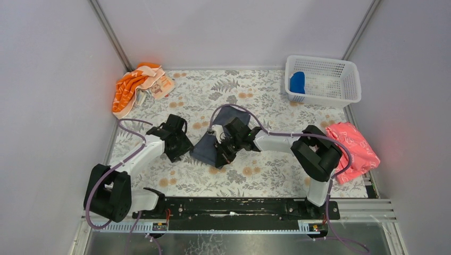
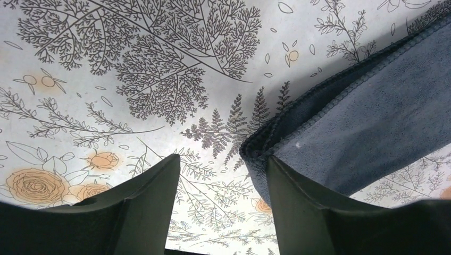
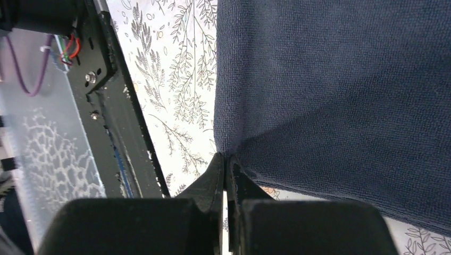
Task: Roll the towels
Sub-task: Roll the towel at the center of the board.
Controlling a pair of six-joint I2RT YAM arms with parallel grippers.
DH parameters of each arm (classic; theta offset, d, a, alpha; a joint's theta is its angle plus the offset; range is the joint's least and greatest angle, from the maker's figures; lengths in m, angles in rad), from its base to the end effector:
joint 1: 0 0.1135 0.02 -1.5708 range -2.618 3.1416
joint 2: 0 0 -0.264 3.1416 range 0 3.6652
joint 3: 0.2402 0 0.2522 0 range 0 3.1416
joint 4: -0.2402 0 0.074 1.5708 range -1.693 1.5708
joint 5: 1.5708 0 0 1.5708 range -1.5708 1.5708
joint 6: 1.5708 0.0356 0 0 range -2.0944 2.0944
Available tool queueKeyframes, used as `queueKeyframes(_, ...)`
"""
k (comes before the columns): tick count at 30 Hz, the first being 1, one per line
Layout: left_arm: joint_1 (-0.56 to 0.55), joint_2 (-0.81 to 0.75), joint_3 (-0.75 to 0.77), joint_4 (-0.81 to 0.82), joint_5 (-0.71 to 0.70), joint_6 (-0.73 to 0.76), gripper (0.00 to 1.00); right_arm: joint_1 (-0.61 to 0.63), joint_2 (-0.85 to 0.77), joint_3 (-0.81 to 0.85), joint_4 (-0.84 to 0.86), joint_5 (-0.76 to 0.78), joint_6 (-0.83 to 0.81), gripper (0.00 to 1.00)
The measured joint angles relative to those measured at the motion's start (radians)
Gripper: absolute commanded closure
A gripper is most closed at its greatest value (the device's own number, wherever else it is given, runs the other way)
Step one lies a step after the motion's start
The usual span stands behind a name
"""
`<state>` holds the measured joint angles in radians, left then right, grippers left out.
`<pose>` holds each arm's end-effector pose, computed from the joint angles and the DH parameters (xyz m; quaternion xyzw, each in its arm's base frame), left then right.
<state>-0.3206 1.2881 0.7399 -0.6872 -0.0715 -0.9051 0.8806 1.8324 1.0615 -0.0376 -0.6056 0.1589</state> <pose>0.2122 -0.0678 0.1872 -0.2896 0.9418 -0.0671 0.1567 0.2245 0.3037 0.1662 -0.4166 0.7898 0.4166 0.1707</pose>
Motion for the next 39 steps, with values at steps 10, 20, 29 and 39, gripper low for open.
queueKeyframes(10,0.002,0.023,0.000,0.000,0.041,0.009,0.37,-0.032,0.043,-0.001,0.019,-0.103,0.080,1.00)
queueKeyframes(20,0.002,0.141,-0.019,0.019,0.059,0.036,0.50,-0.088,0.053,-0.079,0.153,-0.172,0.205,1.00)
queueKeyframes(29,0.002,0.191,0.023,0.000,0.072,0.086,0.43,-0.141,0.083,-0.119,0.265,-0.246,0.316,1.00)
queueKeyframes(39,0.002,0.120,0.031,0.000,0.047,0.079,0.31,-0.198,0.154,-0.175,0.361,-0.301,0.434,1.00)
